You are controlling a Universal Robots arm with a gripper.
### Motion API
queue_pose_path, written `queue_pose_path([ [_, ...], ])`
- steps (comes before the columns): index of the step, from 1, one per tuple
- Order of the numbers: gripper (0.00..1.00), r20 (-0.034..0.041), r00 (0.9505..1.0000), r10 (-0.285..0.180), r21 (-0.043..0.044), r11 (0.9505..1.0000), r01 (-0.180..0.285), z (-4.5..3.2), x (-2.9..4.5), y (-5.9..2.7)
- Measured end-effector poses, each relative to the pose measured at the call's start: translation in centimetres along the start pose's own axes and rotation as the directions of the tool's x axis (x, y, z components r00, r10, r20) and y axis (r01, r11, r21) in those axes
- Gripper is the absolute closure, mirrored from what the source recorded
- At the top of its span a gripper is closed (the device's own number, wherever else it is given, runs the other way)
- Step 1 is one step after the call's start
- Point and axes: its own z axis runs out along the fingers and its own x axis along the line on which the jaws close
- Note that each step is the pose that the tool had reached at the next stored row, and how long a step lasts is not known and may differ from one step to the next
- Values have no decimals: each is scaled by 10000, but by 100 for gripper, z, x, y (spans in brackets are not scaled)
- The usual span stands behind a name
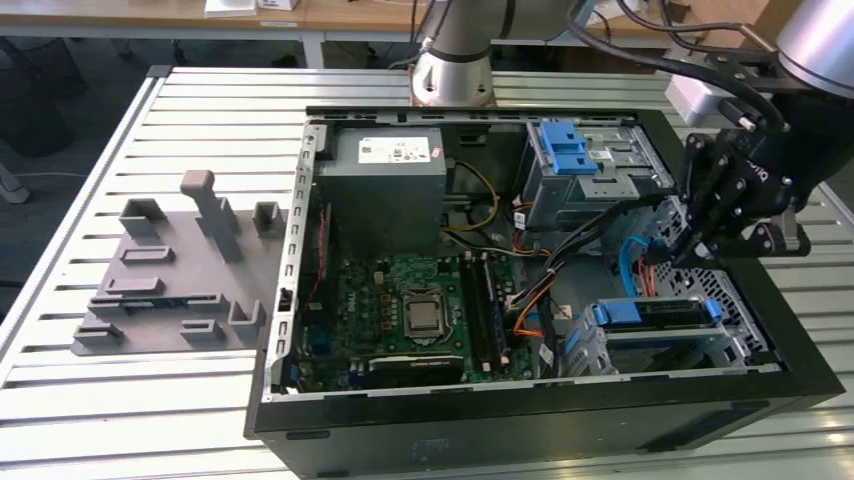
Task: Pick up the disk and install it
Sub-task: 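Insert the first disk wire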
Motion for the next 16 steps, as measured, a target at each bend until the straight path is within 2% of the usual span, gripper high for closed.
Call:
queue_pose_path([
  [8, 83, -1, 9999, -105, 6, 9999, 105, 26, 135, 4],
  [9, 83, 12, 9999, -129, 8, 9999, 129, 29, 144, 9],
  [12, 83, 114, 9997, -204, 13, 9998, 204, 43, 161, 24],
  [16, 83, 142, 9994, -309, 34, 9995, 309, 62, 211, 38],
])
